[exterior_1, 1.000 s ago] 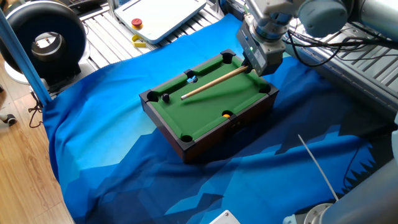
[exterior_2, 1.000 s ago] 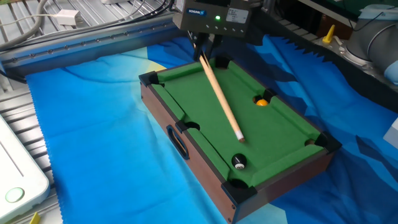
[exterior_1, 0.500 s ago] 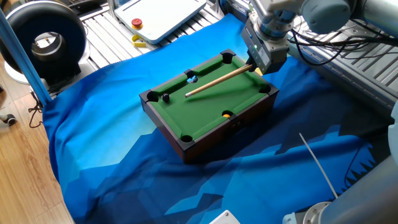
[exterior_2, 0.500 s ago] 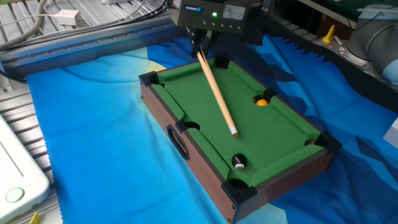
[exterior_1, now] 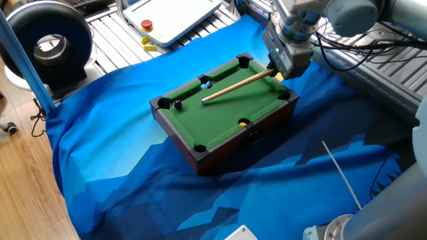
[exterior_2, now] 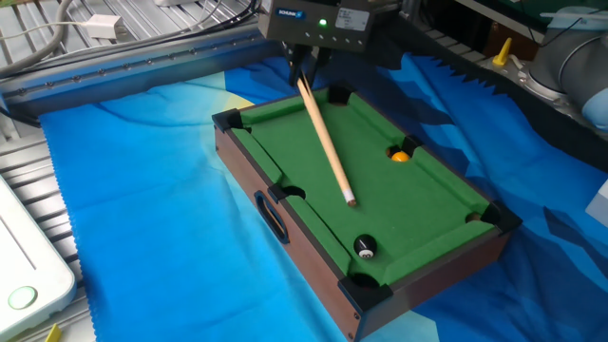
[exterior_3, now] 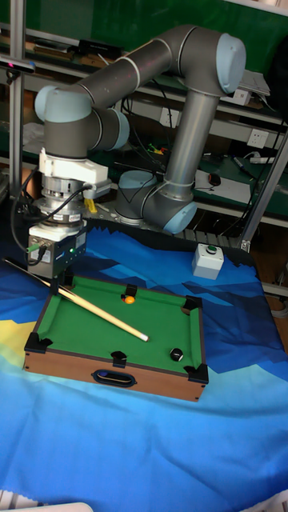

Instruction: Hit the pool ball

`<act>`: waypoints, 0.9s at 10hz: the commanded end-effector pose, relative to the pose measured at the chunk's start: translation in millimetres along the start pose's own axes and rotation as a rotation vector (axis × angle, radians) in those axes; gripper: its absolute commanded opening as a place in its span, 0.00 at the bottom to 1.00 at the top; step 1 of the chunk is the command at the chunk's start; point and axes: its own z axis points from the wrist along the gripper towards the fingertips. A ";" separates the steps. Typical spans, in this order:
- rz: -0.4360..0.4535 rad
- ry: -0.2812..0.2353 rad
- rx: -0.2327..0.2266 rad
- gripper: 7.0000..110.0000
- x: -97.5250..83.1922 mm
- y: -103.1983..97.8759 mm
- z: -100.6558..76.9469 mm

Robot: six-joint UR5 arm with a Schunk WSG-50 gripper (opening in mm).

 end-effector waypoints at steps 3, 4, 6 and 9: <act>0.057 -0.024 0.015 0.00 -24.3 -0.3 10.8; 0.077 -0.021 0.019 0.00 -35.6 -0.5 15.5; 0.111 -0.022 0.031 0.00 -60.1 -1.1 26.0; 0.129 -0.028 0.051 0.00 -82.7 -2.5 32.2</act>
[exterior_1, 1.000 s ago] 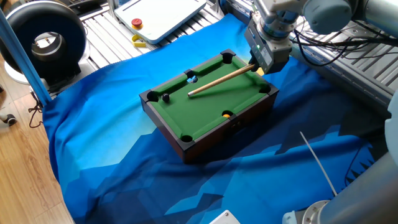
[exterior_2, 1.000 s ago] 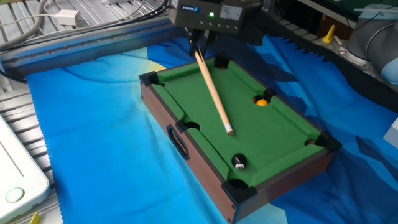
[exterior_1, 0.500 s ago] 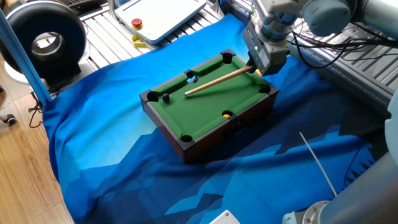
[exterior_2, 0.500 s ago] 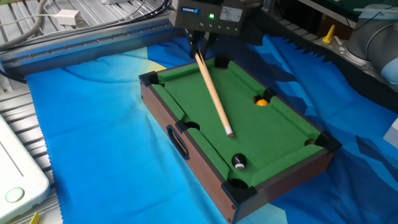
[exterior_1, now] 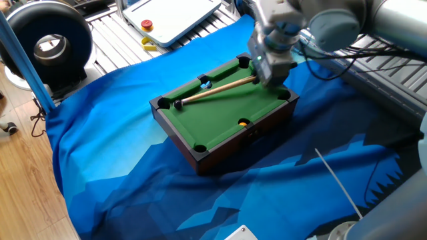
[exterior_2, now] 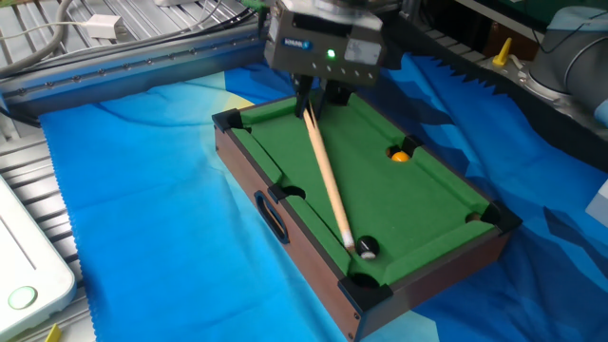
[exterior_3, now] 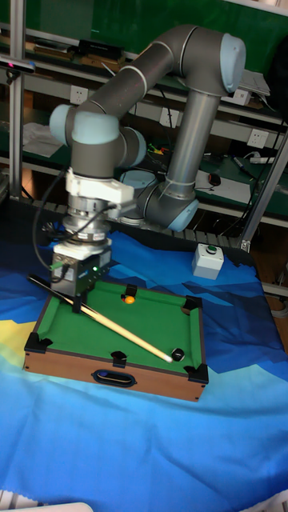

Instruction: Hit the pool ball

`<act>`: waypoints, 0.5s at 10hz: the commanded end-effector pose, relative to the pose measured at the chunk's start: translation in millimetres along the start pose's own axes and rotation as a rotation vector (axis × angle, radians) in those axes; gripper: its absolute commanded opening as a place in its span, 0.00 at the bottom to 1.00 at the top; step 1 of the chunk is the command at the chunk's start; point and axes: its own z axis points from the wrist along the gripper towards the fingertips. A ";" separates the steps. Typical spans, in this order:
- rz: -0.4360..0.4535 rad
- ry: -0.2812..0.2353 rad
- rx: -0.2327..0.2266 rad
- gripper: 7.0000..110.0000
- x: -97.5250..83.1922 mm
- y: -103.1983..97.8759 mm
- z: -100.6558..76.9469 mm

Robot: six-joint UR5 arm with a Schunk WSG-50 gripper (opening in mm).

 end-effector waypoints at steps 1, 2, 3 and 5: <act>0.029 -0.019 0.021 0.00 -19.0 0.6 5.9; 0.024 -0.025 0.025 0.00 -12.8 -0.1 6.9; 0.007 -0.031 0.024 0.00 -2.0 -1.8 6.8; -0.005 -0.052 0.021 0.00 16.5 -3.3 4.7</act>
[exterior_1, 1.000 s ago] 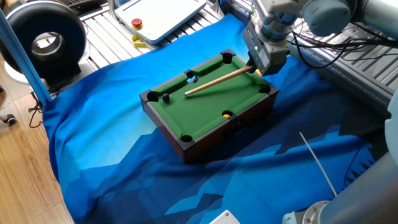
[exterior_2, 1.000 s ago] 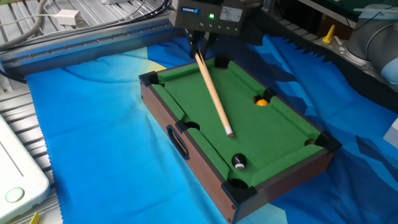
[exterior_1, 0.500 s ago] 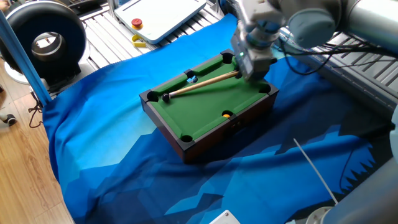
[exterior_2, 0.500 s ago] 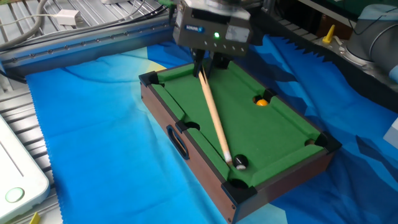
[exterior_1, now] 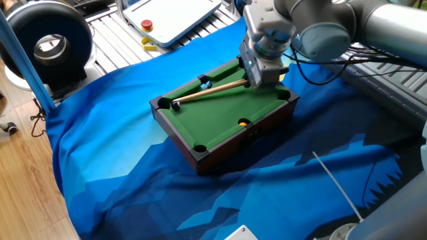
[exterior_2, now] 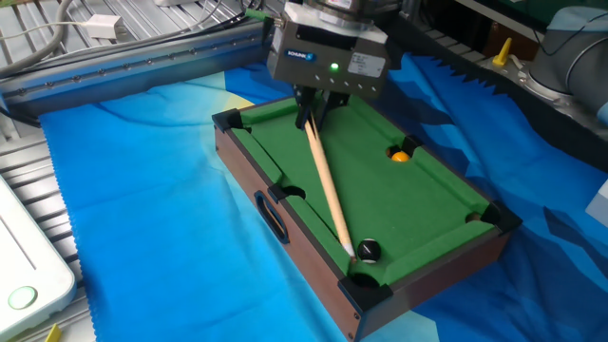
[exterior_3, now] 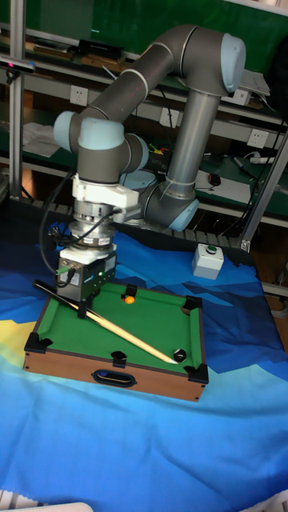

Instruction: Hit the pool ball

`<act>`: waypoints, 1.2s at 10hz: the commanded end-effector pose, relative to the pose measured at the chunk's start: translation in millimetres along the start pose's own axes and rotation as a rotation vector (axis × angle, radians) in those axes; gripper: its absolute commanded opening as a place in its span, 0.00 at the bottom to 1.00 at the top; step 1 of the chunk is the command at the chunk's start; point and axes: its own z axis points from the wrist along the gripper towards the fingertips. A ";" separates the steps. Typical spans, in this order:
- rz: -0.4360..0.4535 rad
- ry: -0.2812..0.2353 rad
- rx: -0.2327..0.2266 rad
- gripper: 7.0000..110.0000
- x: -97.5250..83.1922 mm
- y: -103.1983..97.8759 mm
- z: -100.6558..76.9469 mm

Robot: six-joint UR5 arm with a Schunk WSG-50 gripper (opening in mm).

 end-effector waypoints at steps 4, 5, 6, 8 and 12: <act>-0.043 -0.035 0.004 0.00 28.0 -7.5 -8.9; -0.072 -0.032 0.007 0.00 28.7 -8.5 -10.0; -0.104 0.001 0.001 0.00 36.9 -8.4 -15.2; -0.132 0.010 -0.017 0.00 43.7 -7.6 -25.5; -0.114 0.009 -0.023 0.00 44.8 -7.1 -27.9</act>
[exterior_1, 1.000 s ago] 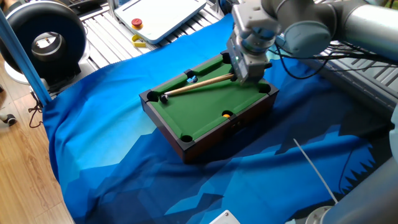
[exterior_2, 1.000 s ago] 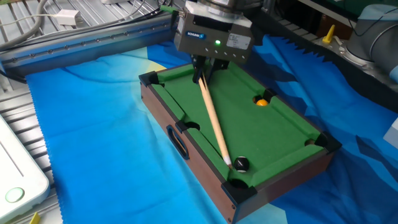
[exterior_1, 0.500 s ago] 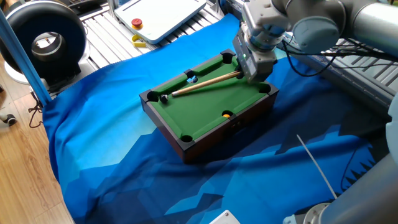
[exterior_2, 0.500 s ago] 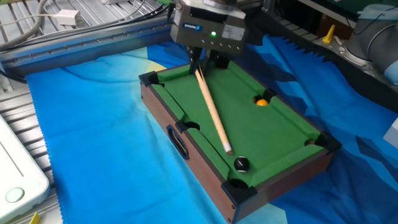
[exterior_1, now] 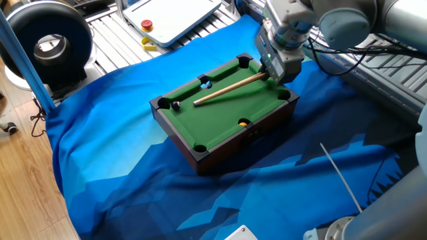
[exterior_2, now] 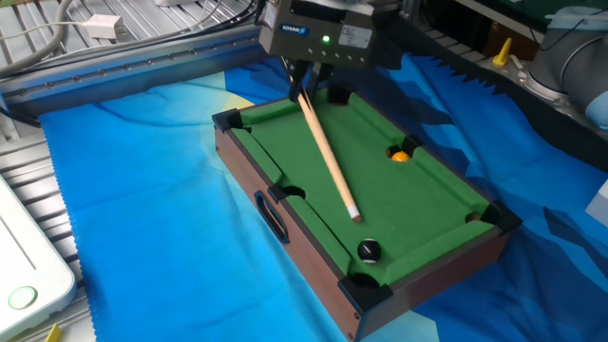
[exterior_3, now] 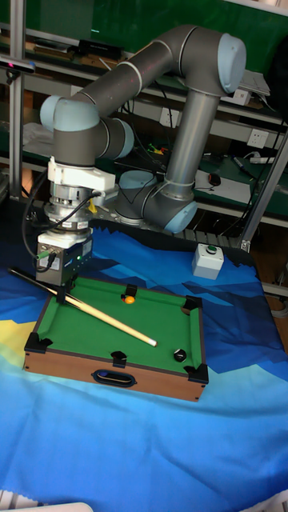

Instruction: Hit the pool ball

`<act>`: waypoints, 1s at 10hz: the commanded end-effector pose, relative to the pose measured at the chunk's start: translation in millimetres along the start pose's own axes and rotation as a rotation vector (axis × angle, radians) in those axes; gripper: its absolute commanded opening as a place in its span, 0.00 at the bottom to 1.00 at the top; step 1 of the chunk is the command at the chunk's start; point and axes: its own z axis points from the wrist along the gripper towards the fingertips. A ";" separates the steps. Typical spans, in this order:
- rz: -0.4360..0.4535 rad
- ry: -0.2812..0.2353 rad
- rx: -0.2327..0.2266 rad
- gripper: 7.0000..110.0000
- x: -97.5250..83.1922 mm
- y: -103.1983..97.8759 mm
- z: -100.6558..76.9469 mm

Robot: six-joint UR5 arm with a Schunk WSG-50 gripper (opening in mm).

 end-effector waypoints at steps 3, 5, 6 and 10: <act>0.085 -0.052 0.006 0.00 -32.0 5.0 5.7; 0.146 -0.056 0.041 0.00 -65.1 5.9 21.2; 0.173 -0.044 0.050 0.00 -79.2 3.3 26.6; 0.174 -0.068 0.021 0.00 -96.7 -8.0 15.9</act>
